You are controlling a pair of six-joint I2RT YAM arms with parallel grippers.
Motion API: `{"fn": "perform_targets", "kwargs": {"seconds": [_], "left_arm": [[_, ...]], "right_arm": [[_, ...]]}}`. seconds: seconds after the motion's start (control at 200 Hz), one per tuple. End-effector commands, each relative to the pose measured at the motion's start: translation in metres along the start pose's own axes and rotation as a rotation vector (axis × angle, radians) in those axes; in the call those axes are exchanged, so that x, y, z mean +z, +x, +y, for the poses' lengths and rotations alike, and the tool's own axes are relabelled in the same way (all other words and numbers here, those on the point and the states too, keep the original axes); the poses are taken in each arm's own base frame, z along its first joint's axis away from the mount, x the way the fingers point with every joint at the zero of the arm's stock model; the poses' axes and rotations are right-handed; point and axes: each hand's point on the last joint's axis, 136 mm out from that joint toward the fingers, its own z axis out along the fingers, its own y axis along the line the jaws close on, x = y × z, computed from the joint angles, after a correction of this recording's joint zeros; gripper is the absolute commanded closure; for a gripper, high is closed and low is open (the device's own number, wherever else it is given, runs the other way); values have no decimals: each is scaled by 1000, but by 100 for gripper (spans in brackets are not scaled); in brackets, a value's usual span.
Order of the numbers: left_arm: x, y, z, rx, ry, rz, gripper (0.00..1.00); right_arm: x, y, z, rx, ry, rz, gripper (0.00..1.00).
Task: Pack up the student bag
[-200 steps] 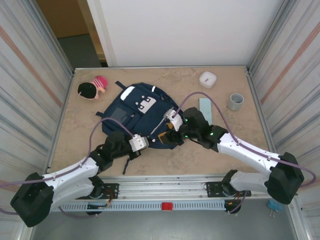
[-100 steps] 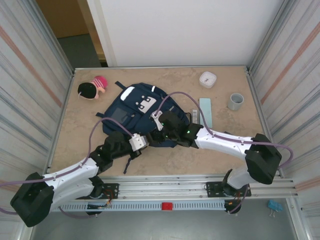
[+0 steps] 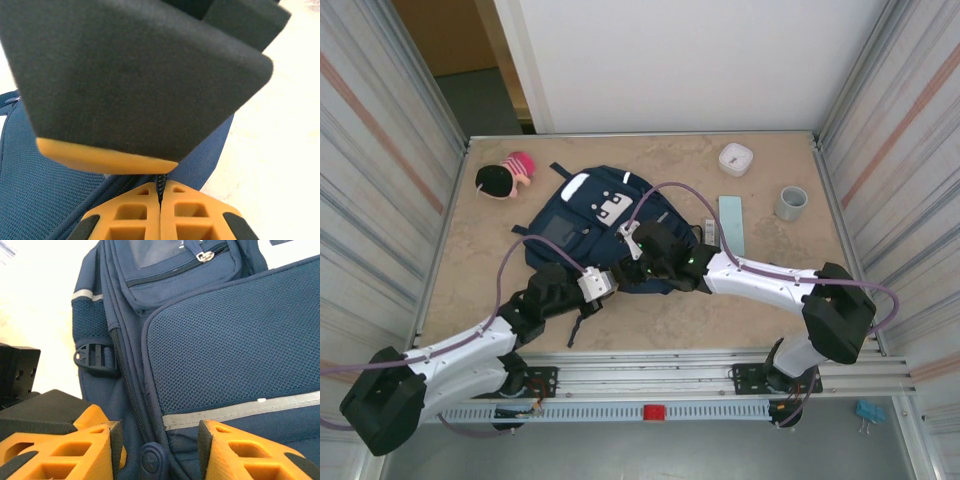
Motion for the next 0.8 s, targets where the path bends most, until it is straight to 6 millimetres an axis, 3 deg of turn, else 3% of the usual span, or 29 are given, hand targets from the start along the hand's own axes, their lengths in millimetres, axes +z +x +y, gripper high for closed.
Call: {"fn": "perform_targets", "kwargs": {"seconds": [0.0, 0.145, 0.296, 0.441, 0.626, 0.797], "left_arm": [[-6, -45, 8, 43, -16, -142, 100], [-5, -44, 12, 35, -32, -118, 100], [-4, -31, 16, 15, -66, -57, 100], [-6, -19, 29, -25, -142, 3, 100], [-7, -19, 35, -37, -170, 13, 100], [-12, -20, 38, -58, -194, 18, 100]], "right_arm": [[5, -3, 5, 18, -17, 25, 61], [-3, -11, 6, 20, -21, -20, 80], [-31, -26, -15, 97, 28, -144, 94], [-57, -31, -41, 252, -46, -279, 98], [-79, -19, -74, 350, -26, -327, 100], [-99, 6, -132, 546, 114, -355, 100]]}}
